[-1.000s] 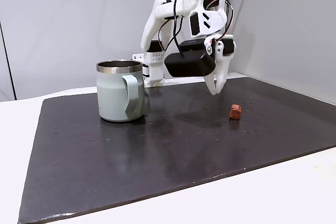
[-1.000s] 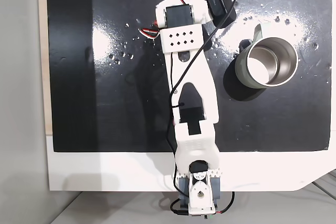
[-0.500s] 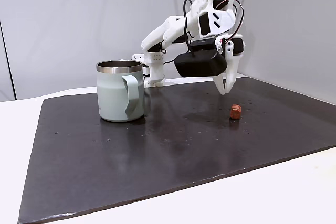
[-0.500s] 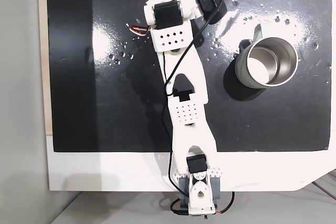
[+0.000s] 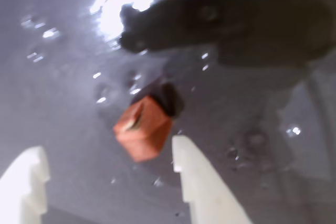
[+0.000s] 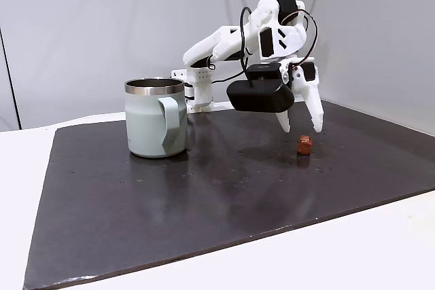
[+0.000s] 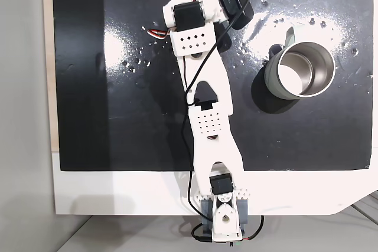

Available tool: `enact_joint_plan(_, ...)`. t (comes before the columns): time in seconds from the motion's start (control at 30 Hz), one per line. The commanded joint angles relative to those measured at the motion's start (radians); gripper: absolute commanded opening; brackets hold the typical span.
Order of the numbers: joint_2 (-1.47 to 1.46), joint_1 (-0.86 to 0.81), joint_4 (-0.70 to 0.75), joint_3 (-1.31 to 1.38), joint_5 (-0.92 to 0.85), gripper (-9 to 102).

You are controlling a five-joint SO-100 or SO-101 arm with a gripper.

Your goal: Grasp a cube and put it in the cup.

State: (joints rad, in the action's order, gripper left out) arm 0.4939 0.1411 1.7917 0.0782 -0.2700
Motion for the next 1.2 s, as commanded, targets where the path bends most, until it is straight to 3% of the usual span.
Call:
enact_joint_plan(0.0, 0.011, 0.017, 0.008, 0.049, -0.014, 27)
enact_joint_plan(0.7, -0.133, 0.057, 0.003, 0.06, -0.08, 25)
enact_joint_plan(1.17, -0.152, 0.034, 0.0, 0.092, -0.078, 2)
